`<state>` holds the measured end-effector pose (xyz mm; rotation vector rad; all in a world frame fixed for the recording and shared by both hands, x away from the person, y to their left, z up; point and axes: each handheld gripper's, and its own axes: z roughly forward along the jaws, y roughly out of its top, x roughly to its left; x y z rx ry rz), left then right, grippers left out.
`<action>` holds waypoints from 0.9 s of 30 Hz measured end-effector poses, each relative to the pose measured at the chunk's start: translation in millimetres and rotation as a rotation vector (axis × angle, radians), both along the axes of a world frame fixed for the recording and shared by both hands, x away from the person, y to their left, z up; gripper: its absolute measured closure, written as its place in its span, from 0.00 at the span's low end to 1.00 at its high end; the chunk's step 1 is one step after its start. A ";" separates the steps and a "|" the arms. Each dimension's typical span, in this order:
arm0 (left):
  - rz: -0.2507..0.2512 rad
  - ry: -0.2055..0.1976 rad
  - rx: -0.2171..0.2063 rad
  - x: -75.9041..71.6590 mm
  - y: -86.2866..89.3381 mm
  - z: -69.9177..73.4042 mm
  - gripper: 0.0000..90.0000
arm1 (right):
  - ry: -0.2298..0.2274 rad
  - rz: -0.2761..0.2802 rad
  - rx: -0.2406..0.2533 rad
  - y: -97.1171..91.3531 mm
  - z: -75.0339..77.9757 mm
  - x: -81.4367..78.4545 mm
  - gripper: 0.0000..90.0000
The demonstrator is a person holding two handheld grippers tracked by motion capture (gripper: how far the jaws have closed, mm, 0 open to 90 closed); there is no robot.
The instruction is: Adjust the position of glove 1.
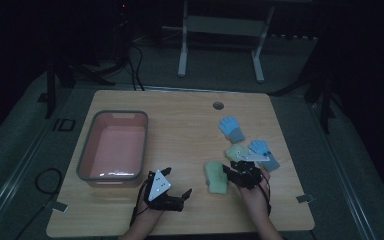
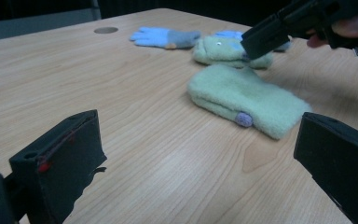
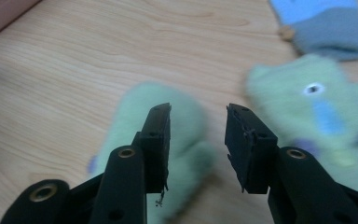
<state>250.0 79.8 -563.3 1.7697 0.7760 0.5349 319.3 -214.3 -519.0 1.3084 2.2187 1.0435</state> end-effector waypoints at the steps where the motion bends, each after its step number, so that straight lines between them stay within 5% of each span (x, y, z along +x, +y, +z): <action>1: 0.003 0.002 -0.002 0.1 0.3 0.0 0.02 | -0.005 0.008 -0.001 -4.6 2.2 3.1 0.68; 11: 0.004 -0.012 -0.001 -1.5 0.1 -0.2 0.02 | -0.026 0.039 -0.022 -45.6 19.7 30.7 0.68; 27: -0.001 -0.005 0.022 -0.6 -2.0 0.1 0.02 | -0.061 0.133 -0.046 -69.6 22.7 71.4 0.68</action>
